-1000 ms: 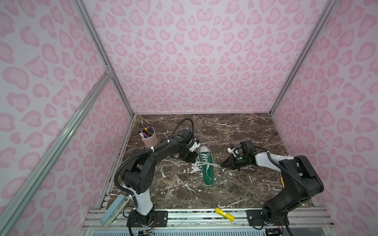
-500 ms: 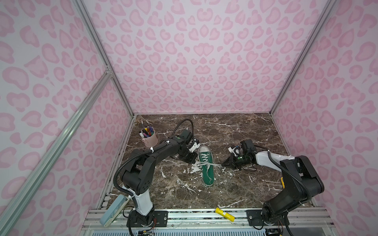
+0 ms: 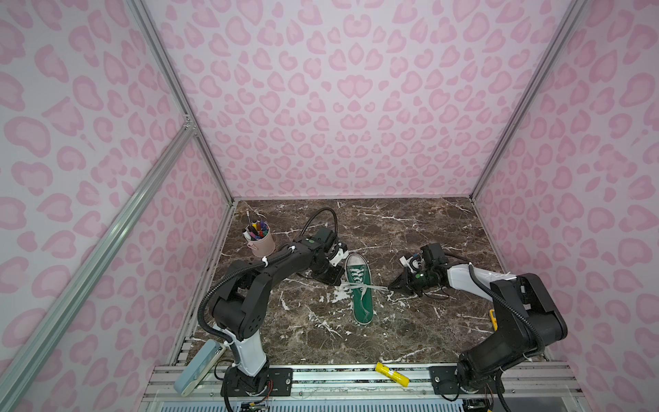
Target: Tie the shoes
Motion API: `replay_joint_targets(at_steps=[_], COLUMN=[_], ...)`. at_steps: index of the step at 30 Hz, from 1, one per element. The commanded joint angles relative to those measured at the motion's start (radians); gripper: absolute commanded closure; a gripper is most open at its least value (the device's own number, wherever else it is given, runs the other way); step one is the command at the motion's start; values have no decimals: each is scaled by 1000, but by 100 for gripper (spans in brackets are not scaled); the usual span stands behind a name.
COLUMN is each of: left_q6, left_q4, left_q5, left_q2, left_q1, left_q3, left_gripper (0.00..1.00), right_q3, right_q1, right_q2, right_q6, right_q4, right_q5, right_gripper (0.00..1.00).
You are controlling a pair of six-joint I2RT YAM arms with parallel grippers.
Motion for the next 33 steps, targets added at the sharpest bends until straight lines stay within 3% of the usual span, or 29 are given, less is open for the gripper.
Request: replay_joint_targets(at_steps=[1,33], left_q6=[-1,-5], left_q4=[-23,-23], left_q5=[-45,-27], left_q2=[-7,-6], left_q1=[3,1], left_q3=[-3,3], left_gripper=[96,96], right_q3=[-7,13], right_q1=[-7,-13], right_q2=[2,1], right_q6=[-12,-18], right_q4=[-42,-52], right_q5=[61,45], right_gripper=[100,100])
